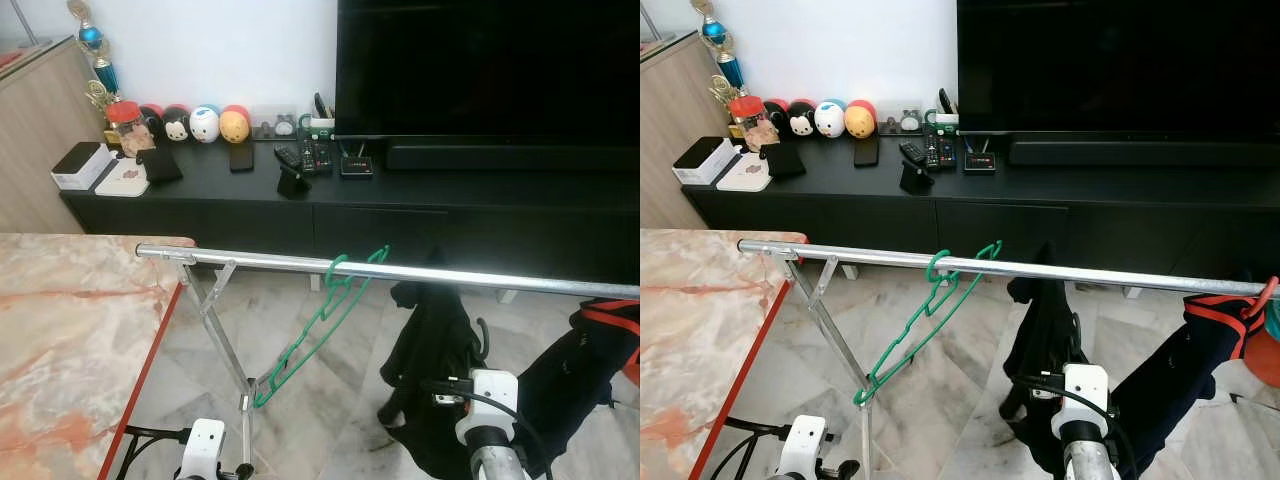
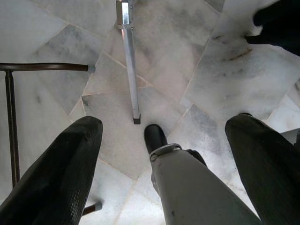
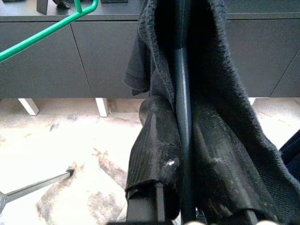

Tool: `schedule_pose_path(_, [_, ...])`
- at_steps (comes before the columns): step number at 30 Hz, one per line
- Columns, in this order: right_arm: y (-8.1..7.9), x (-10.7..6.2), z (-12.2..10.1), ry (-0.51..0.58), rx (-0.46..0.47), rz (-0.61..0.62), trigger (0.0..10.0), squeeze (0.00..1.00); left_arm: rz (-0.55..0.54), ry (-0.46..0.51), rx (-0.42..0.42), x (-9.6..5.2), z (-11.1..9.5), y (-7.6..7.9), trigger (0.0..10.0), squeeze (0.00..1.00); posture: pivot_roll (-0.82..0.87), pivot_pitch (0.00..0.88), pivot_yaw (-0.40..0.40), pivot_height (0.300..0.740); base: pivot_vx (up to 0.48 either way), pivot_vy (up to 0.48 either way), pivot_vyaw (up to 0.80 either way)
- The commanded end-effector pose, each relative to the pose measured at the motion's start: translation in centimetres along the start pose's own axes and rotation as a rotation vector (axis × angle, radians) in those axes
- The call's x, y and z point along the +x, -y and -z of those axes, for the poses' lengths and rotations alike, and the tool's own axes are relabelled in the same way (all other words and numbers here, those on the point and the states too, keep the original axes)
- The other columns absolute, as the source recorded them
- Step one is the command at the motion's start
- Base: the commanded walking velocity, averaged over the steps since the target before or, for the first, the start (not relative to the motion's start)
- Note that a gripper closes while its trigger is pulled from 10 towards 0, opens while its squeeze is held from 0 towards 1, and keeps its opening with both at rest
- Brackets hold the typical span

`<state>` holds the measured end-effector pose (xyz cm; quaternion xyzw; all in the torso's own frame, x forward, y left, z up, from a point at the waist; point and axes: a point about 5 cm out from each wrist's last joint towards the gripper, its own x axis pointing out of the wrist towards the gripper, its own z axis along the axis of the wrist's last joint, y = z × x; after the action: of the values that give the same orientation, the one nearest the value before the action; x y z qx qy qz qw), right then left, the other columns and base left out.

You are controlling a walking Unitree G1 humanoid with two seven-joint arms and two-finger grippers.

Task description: Hang hanger

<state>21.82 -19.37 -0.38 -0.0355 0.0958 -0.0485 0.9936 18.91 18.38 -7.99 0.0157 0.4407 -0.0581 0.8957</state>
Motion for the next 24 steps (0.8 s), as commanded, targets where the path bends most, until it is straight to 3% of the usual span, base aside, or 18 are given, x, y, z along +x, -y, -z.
schedule_pose_path(1, [0.03, 0.68, -1.0, 0.056, 0.003, -0.002, 10.0, 0.0, -0.004, -0.018, 0.018, -0.15, 0.37, -0.42, 10.0, 0.0, -0.07, 0.0, 0.043, 0.74, 0.0, 0.0, 0.0])
schedule_pose_path(24, [-0.02, 1.22, -1.57, 0.082, 0.013, 0.011, 10.0, 0.0, -0.003, -0.016, 0.019, -0.19, 0.39, -0.57, 10.0, 0.0, -0.06, 0.0, 0.051, 0.74, 0.0, 0.0, 0.0])
